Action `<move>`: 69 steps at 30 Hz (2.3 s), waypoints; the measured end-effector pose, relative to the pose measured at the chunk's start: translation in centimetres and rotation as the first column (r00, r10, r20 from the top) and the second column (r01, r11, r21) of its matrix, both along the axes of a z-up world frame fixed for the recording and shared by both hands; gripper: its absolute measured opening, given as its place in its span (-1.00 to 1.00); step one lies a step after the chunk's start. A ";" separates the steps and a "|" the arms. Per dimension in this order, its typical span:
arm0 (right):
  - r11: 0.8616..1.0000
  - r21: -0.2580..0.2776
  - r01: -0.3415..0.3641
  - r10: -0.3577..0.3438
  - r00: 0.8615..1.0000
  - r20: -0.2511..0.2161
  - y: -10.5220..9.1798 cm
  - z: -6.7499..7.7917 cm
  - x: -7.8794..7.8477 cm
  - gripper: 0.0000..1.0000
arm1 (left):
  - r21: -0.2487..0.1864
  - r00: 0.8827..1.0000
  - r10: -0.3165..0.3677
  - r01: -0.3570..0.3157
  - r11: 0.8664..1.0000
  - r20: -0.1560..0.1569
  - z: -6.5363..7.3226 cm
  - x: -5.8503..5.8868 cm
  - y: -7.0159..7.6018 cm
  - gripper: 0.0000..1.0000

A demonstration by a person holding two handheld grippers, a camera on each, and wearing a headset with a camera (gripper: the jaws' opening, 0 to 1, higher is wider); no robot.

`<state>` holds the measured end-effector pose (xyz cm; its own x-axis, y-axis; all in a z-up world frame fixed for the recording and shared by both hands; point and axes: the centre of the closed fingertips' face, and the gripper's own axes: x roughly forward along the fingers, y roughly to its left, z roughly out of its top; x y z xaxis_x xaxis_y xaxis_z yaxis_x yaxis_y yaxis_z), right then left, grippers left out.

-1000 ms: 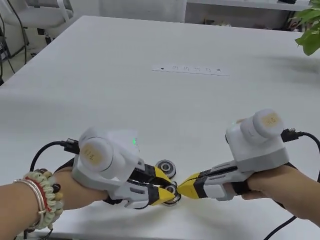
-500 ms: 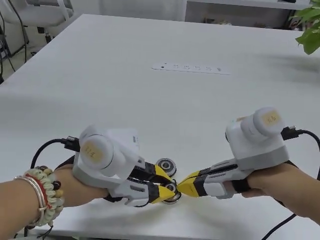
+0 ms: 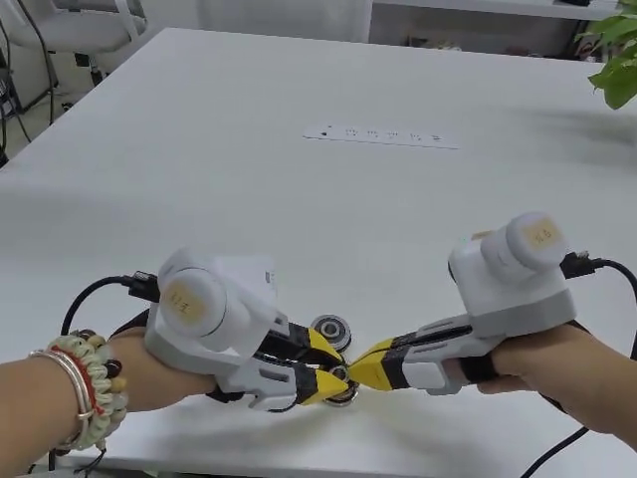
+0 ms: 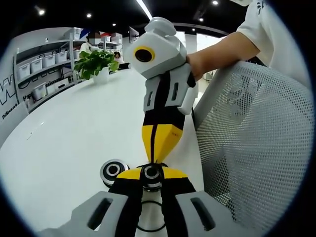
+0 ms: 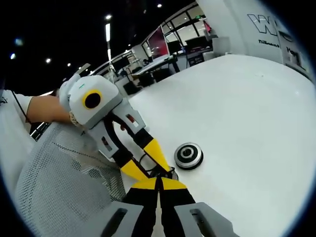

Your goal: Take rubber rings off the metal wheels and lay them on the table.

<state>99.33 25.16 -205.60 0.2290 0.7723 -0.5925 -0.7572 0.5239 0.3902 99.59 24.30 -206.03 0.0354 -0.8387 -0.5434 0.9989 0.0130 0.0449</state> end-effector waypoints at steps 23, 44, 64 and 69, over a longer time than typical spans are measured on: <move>0.999 -0.043 0.018 -0.017 1.000 0.005 -0.6 -0.6 0.2 -1.00 | 0.002 1.000 -0.009 0.009 1.000 -0.008 0.1 -0.4 0.1 -0.85; 0.999 -0.049 0.016 -0.015 1.000 0.006 -0.6 -0.6 0.3 -1.00 | -0.012 1.000 -0.024 0.024 1.000 0.002 2.8 -0.6 -0.2 -0.63; 0.999 -0.038 0.021 -0.020 1.000 0.023 -0.6 0.1 0.5 -1.00 | -0.001 0.992 -0.124 0.124 0.992 0.015 7.2 -3.4 1.5 0.30; 0.999 -0.034 0.022 -0.021 0.999 0.032 -0.6 0.4 0.6 -1.00 | -0.009 0.998 -0.062 0.063 0.998 0.020 8.0 -3.3 3.5 0.33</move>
<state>99.95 24.59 -205.21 0.2646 0.7465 -0.6105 -0.7572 0.5529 0.3478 96.27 27.83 -198.06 -0.0066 -0.8447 -0.5353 0.9967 -0.0489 0.0648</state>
